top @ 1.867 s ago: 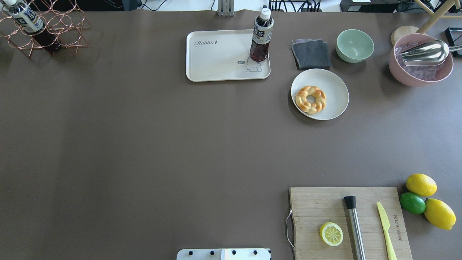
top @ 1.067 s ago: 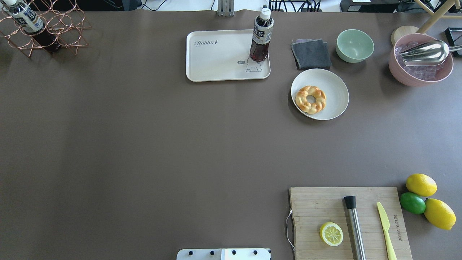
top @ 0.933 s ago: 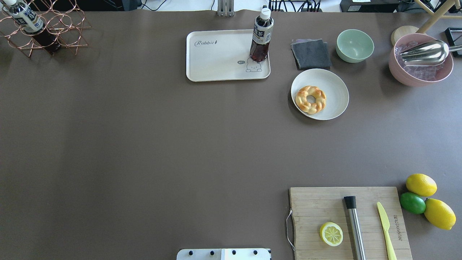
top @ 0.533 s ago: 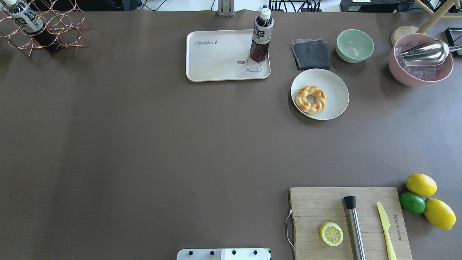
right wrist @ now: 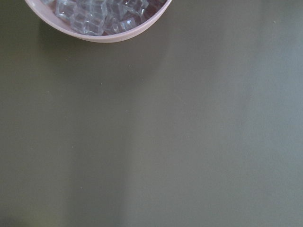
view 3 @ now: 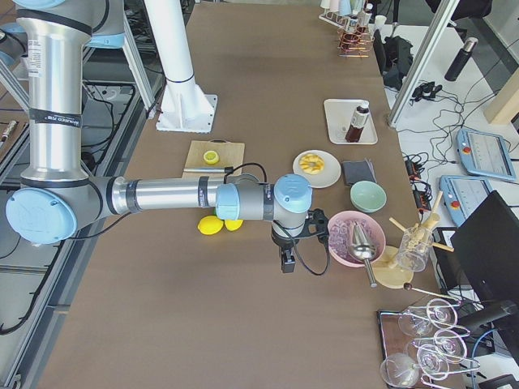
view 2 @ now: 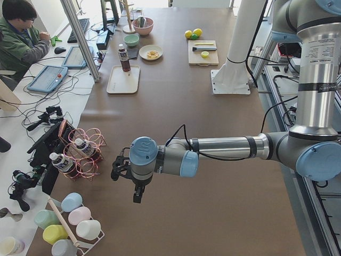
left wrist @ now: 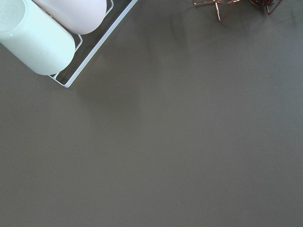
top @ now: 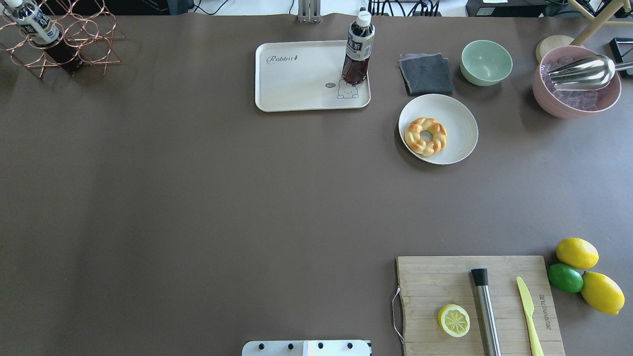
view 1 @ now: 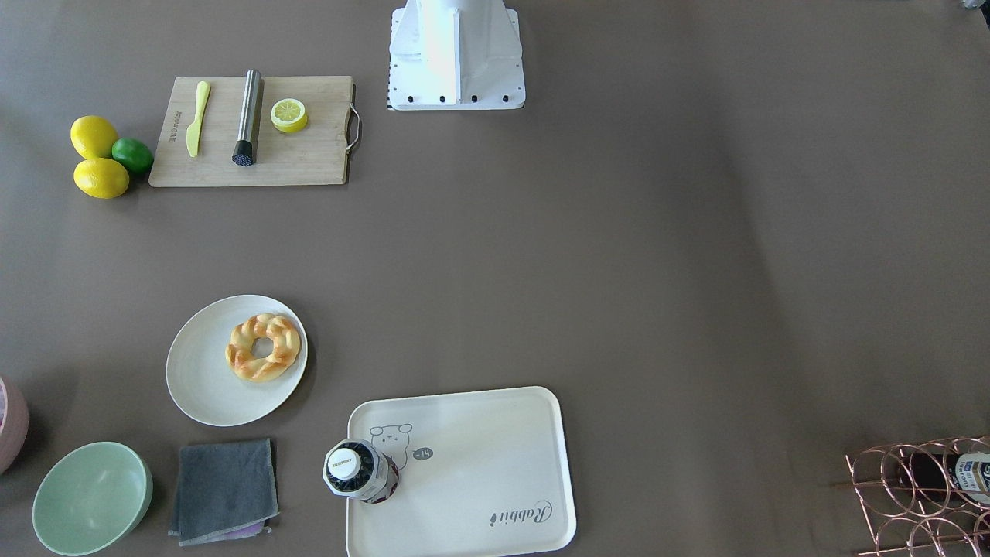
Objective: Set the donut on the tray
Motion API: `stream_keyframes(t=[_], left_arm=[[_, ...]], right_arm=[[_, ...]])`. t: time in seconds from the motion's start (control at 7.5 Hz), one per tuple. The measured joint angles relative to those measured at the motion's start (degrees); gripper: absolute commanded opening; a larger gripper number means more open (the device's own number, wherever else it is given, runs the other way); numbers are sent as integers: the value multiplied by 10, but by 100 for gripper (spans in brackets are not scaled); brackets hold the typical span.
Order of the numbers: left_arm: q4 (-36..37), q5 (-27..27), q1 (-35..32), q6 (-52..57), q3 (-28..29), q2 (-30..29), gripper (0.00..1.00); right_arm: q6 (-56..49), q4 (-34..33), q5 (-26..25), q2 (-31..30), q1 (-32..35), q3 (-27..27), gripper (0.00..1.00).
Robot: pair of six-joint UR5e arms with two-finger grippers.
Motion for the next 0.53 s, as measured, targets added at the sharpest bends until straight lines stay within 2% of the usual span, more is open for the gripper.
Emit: stream_keyframes(t=[0.27, 0.53], left_arm=[[-8, -5, 0, 0, 0, -4, 98], [-15, -6, 1, -1, -2, -13, 98]], right_arm=[[2, 60, -4, -4, 0, 0, 100], [5, 91, -2, -2, -1, 0, 100]])
